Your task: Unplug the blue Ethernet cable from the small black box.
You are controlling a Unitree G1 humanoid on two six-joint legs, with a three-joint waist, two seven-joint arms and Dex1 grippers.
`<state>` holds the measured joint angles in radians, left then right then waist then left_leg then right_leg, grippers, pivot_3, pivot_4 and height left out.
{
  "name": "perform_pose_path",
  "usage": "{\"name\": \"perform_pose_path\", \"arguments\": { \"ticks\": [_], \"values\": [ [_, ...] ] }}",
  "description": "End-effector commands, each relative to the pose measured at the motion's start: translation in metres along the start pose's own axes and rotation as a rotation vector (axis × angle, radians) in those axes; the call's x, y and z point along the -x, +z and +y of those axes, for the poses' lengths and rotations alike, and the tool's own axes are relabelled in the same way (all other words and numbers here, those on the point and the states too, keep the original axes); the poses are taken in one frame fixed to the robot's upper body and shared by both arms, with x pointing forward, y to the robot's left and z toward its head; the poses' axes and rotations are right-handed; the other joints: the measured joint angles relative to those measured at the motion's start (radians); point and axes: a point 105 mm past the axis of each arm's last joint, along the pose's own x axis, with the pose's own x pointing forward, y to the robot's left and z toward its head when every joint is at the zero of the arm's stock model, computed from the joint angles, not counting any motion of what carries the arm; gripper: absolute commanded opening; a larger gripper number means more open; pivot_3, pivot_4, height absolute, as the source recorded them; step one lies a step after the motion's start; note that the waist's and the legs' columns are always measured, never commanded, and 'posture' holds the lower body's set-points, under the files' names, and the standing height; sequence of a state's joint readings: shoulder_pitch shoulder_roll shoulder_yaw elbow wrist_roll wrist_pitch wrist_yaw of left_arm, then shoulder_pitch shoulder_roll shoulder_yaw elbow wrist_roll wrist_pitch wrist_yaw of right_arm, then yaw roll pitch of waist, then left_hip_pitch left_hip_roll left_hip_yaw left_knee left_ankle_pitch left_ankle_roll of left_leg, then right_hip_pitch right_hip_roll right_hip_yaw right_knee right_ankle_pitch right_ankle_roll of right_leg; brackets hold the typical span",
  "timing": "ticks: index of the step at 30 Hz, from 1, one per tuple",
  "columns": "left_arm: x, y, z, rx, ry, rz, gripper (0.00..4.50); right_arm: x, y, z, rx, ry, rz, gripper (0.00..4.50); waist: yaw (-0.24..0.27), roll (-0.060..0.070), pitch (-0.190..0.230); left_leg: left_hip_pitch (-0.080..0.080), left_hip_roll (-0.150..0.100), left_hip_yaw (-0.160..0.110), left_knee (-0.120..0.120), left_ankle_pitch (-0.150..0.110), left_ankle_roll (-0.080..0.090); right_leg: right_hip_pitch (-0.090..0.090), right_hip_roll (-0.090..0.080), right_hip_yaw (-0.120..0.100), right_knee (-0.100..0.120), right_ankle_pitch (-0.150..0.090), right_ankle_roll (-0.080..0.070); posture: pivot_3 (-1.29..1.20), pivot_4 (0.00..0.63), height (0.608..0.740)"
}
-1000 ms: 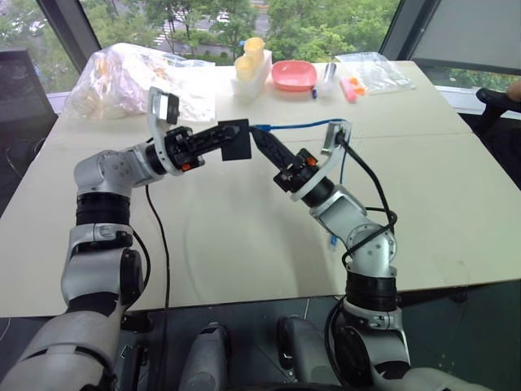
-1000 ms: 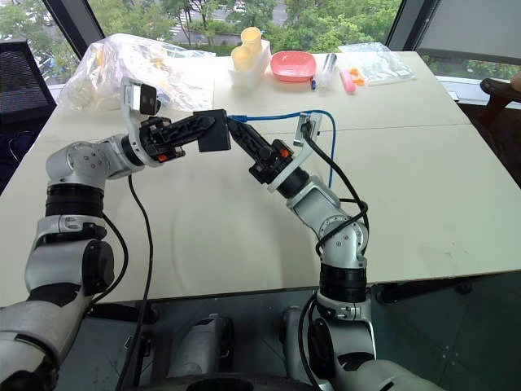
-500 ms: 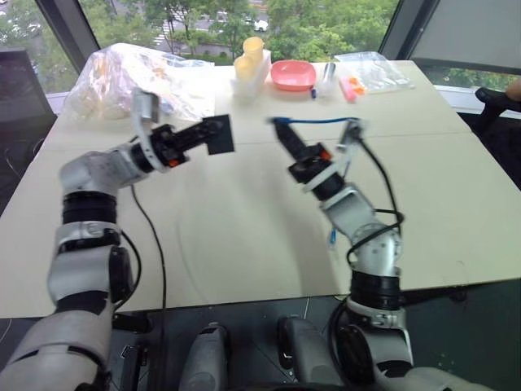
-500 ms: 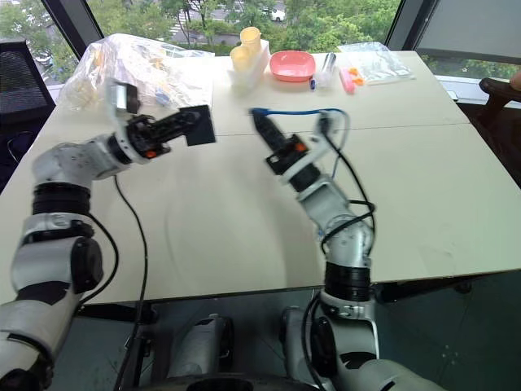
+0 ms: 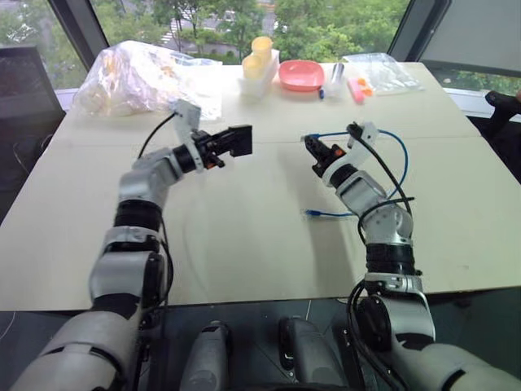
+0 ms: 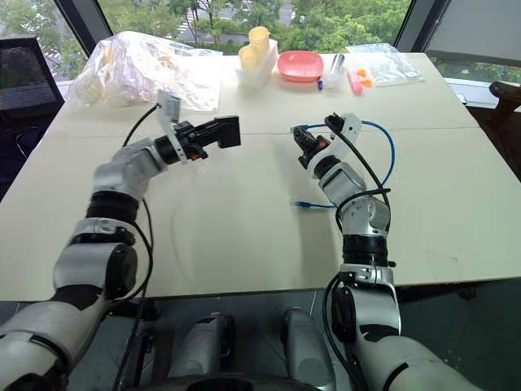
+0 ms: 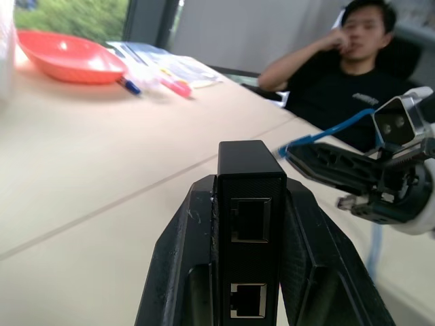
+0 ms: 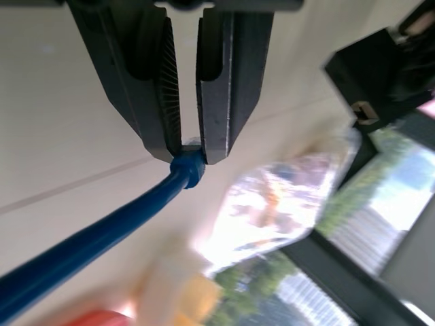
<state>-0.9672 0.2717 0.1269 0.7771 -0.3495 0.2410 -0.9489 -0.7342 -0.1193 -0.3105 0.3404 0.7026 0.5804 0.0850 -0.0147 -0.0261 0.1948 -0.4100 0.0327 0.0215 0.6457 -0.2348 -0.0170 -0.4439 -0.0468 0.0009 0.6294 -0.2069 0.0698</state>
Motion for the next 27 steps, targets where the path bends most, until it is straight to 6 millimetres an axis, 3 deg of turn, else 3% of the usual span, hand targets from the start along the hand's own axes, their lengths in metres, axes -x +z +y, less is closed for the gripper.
{"name": "perform_pose_path", "arguments": {
  "ticks": [1,4,7,13,15,17,20,25,27],
  "values": [
    [-0.012,-0.001,-0.004,-0.16,0.043,-0.008,0.53,0.001,0.016,-0.021,0.033,-0.137,-0.007,1.31,0.0,0.0,0.0,0.0,0.0,0.0,0.0,-0.001,0.001,0.0,0.0,0.0,0.0,0.0,0.0,0.0,0.15,0.74],
    [-0.021,-0.005,-0.012,-0.212,0.06,-0.033,0.53,0.01,0.011,-0.036,0.089,-0.22,0.06,2.86,0.001,0.0,0.0,-0.001,0.0,0.0,0.0,-0.002,0.003,0.0,0.0,0.0,-0.001,0.0,0.0,0.0,0.15,0.74],
    [-0.024,-0.011,-0.018,-0.228,0.053,-0.037,0.53,0.025,-0.003,-0.032,0.117,-0.196,0.167,4.43,-0.002,0.0,0.0,-0.001,0.0,0.0,0.0,-0.002,0.004,0.0,0.0,0.0,-0.001,0.0,0.001,0.0,0.15,0.74],
    [-0.023,-0.024,-0.021,-0.254,0.079,-0.032,0.53,0.062,-0.031,0.018,0.238,0.08,0.297,4.48,-0.004,0.0,0.0,0.0,0.001,0.0,0.001,-0.003,0.005,0.0,0.001,0.0,0.0,-0.001,0.001,0.0,0.15,0.74],
    [-0.022,-0.036,-0.025,-0.277,0.072,-0.011,0.53,0.069,-0.034,0.024,0.232,0.114,0.291,4.48,-0.003,0.0,0.0,0.0,0.001,0.0,0.001,-0.003,0.006,0.0,0.001,0.0,0.0,-0.001,0.001,0.0,0.15,0.74],
    [-0.021,-0.048,-0.028,-0.284,0.067,-0.004,1.58,0.071,-0.035,0.024,0.238,0.116,0.284,4.5,0.0,0.0,0.0,0.0,0.001,0.0,0.002,-0.003,0.006,0.0,0.001,0.0,0.0,-0.001,0.001,0.0,0.15,0.74],
    [-0.021,-0.054,-0.025,-0.251,0.087,-0.012,2.62,0.07,-0.033,0.025,0.277,0.113,0.27,4.5,0.002,0.0,0.0,0.0,0.0,0.0,0.004,-0.003,0.006,0.001,0.001,0.0,-0.001,-0.001,0.0,0.0,0.15,0.74],
    [-0.017,-0.053,-0.018,-0.3,0.119,0.009,4.04,0.069,-0.025,0.036,0.286,0.158,0.23,4.5,0.002,0.0,0.0,0.0,0.0,0.0,0.004,-0.003,0.006,0.001,0.001,0.0,-0.001,-0.001,0.001,0.0,0.15,0.74],
    [-0.01,-0.043,-0.016,-0.327,0.11,0.015,4.27,0.071,-0.024,0.039,0.298,0.187,0.225,4.5,-0.001,0.0,0.0,0.0,0.0,0.0,0.003,-0.003,0.006,0.001,0.001,0.0,-0.001,-0.001,0.001,0.0,0.15,0.74]
  ]
}}
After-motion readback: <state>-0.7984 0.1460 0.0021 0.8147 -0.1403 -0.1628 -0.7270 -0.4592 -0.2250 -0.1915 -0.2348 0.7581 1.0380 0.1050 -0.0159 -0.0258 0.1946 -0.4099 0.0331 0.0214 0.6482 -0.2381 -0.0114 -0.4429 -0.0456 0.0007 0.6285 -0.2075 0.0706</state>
